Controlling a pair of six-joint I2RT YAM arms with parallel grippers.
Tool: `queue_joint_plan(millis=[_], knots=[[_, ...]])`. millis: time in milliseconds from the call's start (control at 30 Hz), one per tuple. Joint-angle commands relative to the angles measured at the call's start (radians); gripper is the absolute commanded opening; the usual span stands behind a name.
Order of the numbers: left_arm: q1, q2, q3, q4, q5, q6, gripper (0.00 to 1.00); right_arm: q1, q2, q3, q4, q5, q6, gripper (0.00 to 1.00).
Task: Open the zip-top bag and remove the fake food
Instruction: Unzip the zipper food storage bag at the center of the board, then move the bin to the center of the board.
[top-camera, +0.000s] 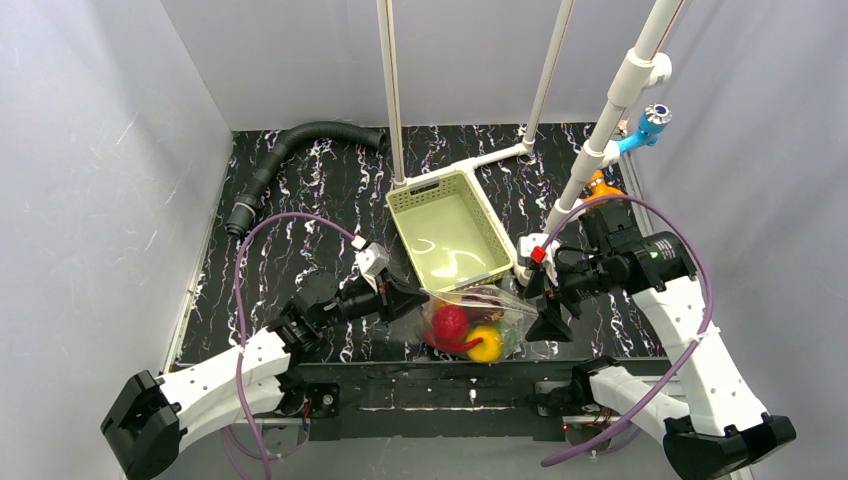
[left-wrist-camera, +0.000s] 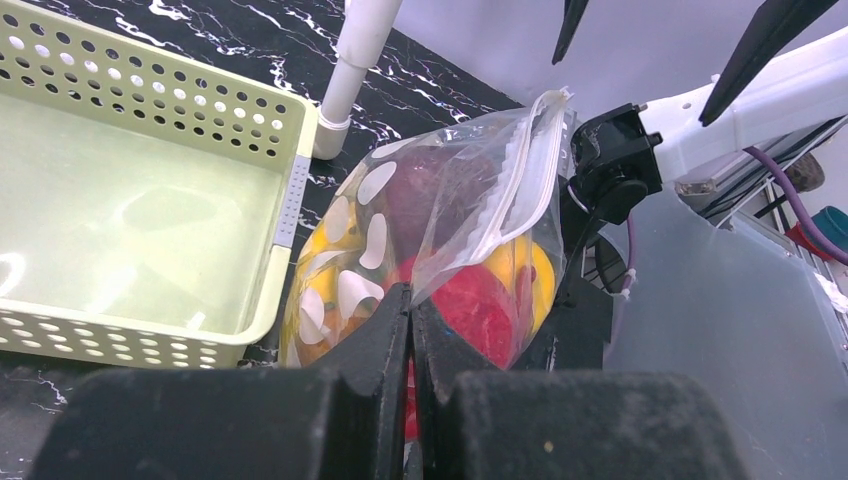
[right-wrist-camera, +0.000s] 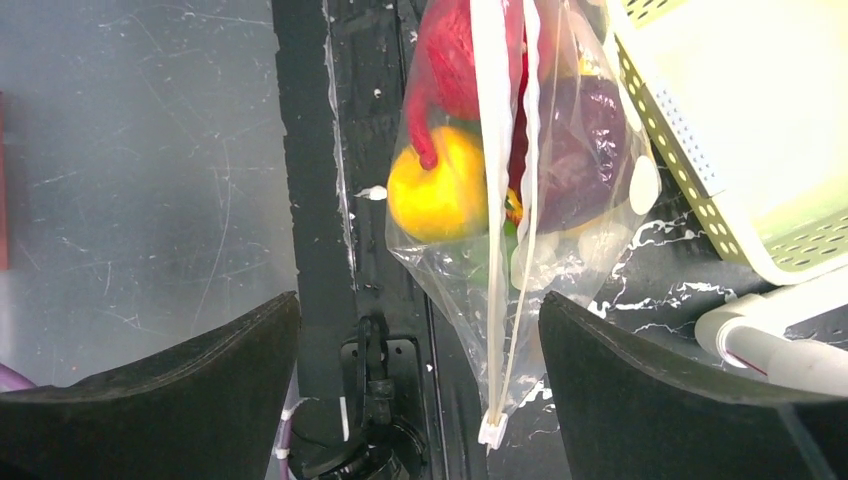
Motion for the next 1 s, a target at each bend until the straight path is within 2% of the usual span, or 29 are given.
queue_joint_plan(millis=[0,233,600,967], knots=[[0.003,-0.01,0.033,0.026,0.015,-0.001,0.0,-0.002,0.011,0.068,-0.034,-0.07,-0.008,0.94],[0.003,-0.005,0.039,0.027,0.018,-0.001,0.0,-0.002,0.063,0.156,-0.034,-0.107,0.001,0.95],[0.004,0.012,0.043,0.033,0.022,-0.001,0.0,0.016,0.113,0.212,0.097,-0.135,0.09,0.96],[0.004,0.036,0.052,0.035,0.024,-0.003,0.0,0.139,0.194,0.24,0.203,-0.024,0.173,0.96]])
